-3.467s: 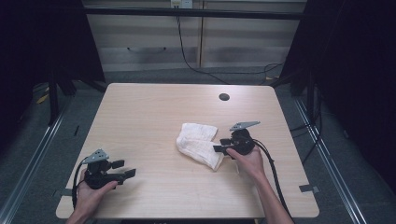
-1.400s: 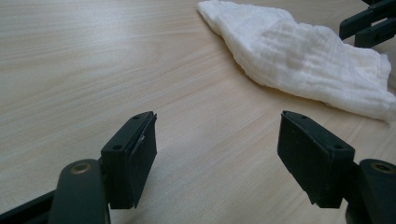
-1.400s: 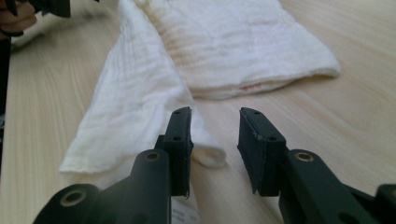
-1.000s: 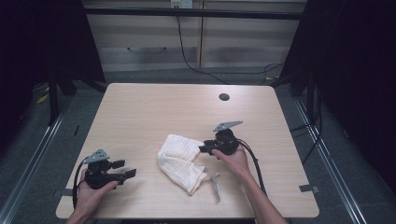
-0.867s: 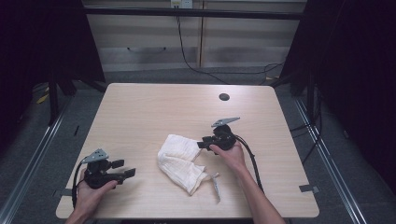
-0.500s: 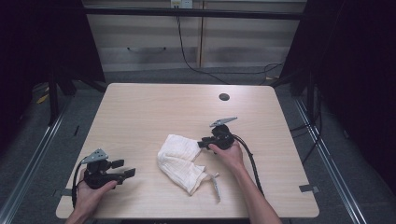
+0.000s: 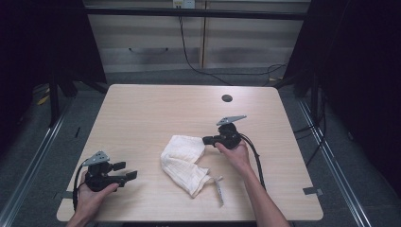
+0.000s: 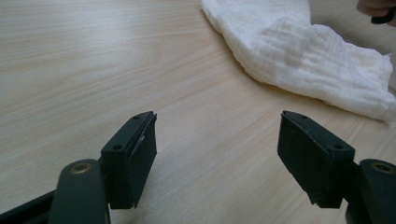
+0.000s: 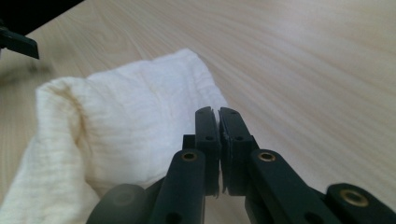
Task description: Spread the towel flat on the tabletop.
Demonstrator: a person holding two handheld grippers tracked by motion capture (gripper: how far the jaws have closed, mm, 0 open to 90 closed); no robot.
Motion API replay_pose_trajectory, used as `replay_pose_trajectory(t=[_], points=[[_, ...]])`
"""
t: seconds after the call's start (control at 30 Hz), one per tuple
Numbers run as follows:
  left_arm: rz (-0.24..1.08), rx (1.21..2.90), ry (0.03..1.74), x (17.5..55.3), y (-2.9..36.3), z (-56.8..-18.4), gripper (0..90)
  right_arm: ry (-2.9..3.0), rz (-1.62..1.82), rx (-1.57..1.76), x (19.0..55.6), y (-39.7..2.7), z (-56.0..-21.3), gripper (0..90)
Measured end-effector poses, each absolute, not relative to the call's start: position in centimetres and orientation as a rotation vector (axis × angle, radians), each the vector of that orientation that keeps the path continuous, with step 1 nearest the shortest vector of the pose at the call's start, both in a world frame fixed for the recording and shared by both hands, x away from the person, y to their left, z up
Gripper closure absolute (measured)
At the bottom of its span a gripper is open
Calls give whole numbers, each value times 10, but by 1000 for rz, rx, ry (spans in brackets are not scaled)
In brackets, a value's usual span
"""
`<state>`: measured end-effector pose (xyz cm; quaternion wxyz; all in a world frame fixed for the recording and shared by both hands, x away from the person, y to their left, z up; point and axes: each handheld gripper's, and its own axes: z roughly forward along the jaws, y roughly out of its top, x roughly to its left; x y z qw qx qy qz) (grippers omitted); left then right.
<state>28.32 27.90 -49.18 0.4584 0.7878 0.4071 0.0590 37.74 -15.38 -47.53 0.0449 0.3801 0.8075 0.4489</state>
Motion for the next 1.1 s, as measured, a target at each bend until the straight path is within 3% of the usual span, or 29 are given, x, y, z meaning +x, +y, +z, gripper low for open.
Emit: replay_pose_trajectory(t=[0.83, 0.93, 1.1], points=[[134, 1949, 983, 284, 272, -491, 283, 2191, 1516, 927, 357, -184, -322, 874], [120, 1952, 965, 283, 269, -490, 306, 2187, 1507, 951, 362, -188, -324, 874], [104, 1971, 932, 283, 260, -488, 336, 2211, 1489, 1045, 376, -193, -361, 874]])
